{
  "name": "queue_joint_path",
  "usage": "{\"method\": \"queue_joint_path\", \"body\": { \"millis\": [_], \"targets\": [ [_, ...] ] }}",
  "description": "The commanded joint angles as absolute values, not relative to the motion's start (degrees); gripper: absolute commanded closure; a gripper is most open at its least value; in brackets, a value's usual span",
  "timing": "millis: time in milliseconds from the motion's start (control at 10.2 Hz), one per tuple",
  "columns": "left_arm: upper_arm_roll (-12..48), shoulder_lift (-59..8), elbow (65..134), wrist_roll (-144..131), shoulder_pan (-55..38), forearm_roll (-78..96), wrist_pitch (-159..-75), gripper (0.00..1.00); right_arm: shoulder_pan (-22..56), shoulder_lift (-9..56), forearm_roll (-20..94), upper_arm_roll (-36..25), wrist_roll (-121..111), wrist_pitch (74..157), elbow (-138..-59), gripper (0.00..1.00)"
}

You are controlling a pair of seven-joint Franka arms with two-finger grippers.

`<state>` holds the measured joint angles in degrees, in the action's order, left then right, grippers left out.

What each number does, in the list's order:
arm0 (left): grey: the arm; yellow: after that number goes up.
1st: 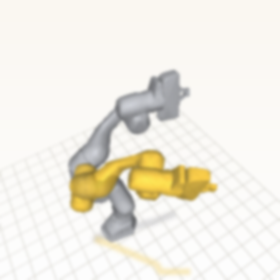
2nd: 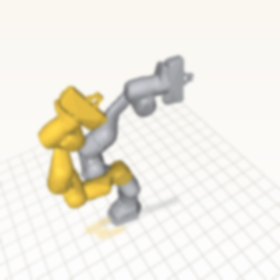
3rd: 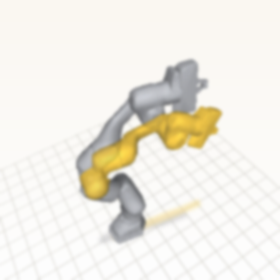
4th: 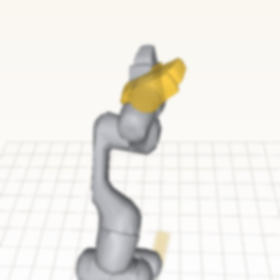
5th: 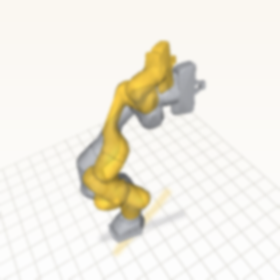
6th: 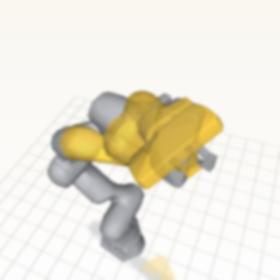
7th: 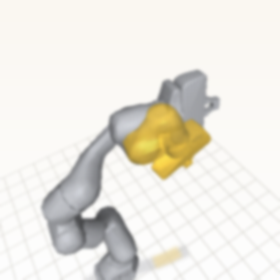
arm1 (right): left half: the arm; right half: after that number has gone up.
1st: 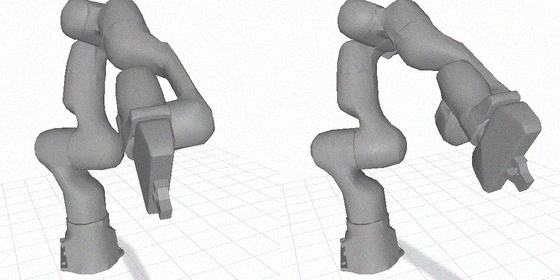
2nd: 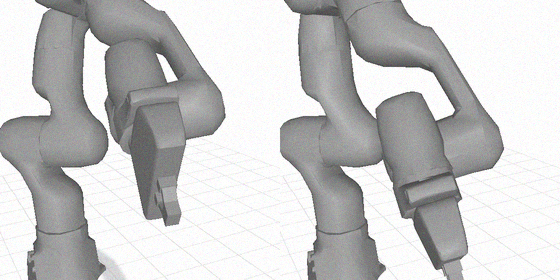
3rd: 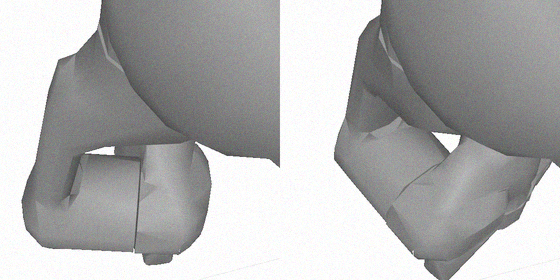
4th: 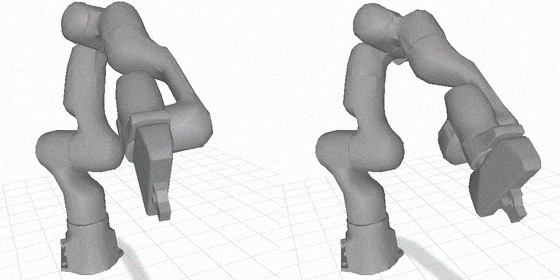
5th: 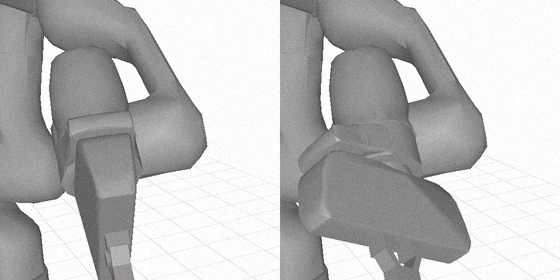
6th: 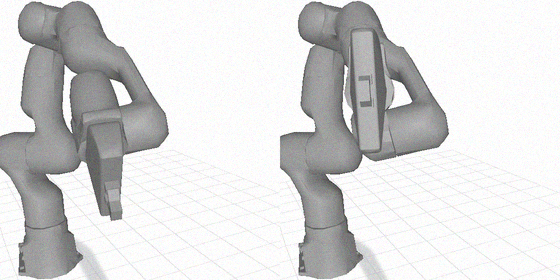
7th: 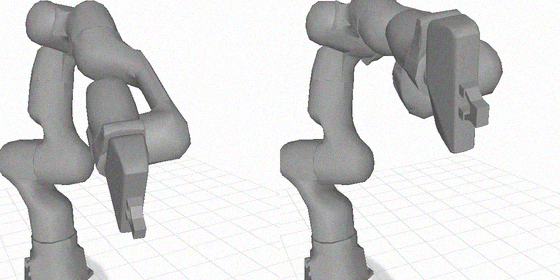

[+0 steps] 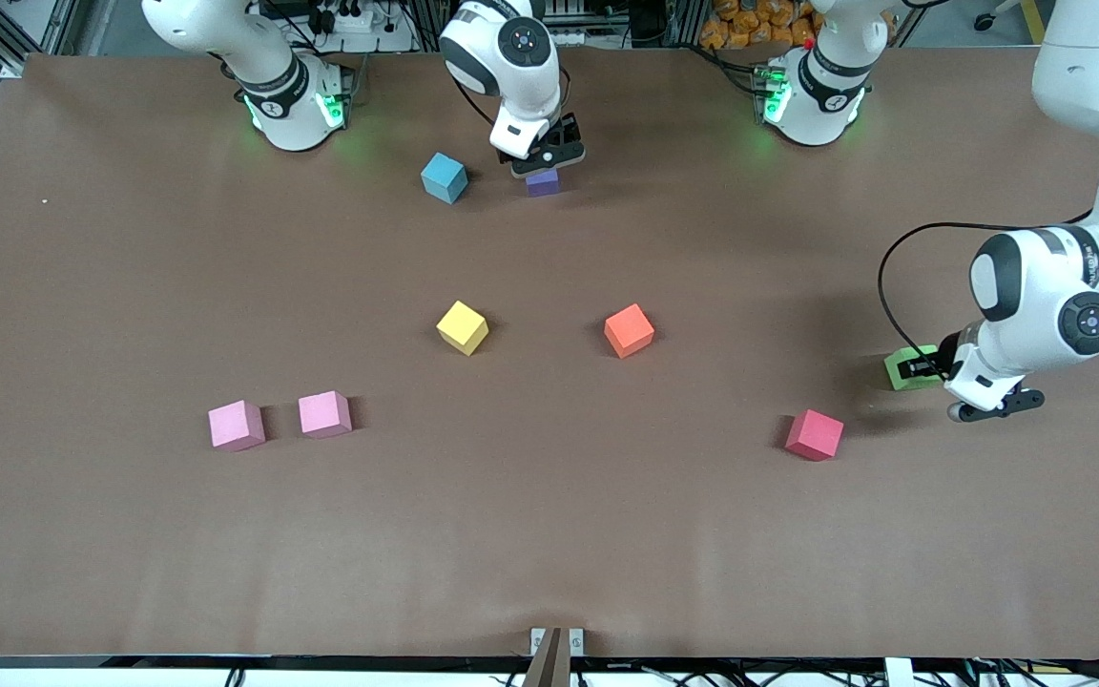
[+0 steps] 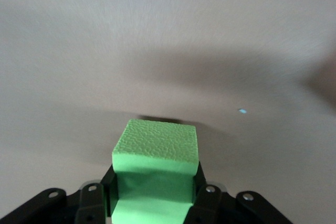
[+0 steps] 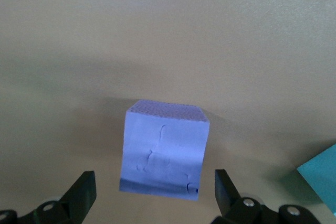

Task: Arrange blocks into number 1
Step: 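Place the purple cube with the right gripper while the left gripper carries green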

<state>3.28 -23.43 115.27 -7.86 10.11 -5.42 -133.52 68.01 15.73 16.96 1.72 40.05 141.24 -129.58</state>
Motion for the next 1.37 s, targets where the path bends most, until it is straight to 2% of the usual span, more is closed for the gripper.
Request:
{"method": "queue_joint_path", "body": {
  "millis": [0, 196, 294, 392, 490, 783, 1273],
  "targets": [
    [3.95, -10.68, 120.31, -8.35, 9.5, -3.89, -129.58, 0.45, 68.47, 16.95, 16.79, 1.58, 40.6, 143.16, -129.9, 0.0],
    [4.04, -5.65, 121.72, -11.58, 8.8, 5.32, -125.88, 0.45, 68.73, 18.54, 16.79, 1.58, 40.95, 145.71, -129.9, 0.0],
    [5.26, -5.45, 121.47, -17.61, 6.7, 6.41, -123.95, 0.45, 68.82, 18.72, 16.79, 1.58, 41.04, 146.33, -129.82, 0.17],
    [6.23, -5.8, 121.38, -24.71, 4.24, 6.42, -123.84, 0.45, 68.73, 18.72, 16.96, 1.58, 41.13, 146.51, -129.73, 0.82],
    [7.63, -6.58, 120.77, -29.48, 2.13, 6.42, -123.84, 0.45, 68.73, 18.63, 16.96, 1.58, 41.22, 146.51, -129.73, 1.0],
    [12.56, -8.87, 114.63, -37.78, 1.32, 5.54, -119.9, 0.45, 67.77, 17.15, 17.14, 1.06, 42.62, 145.55, -128.85, 1.0],
    [13.1, -9.05, 112.59, -50.17, -7.28, 5.54, -119.88, 0.45, 64.25, 18.28, 17.75, -2.54, 52.73, 145.19, -124.46, 1.0]
  ]
}}
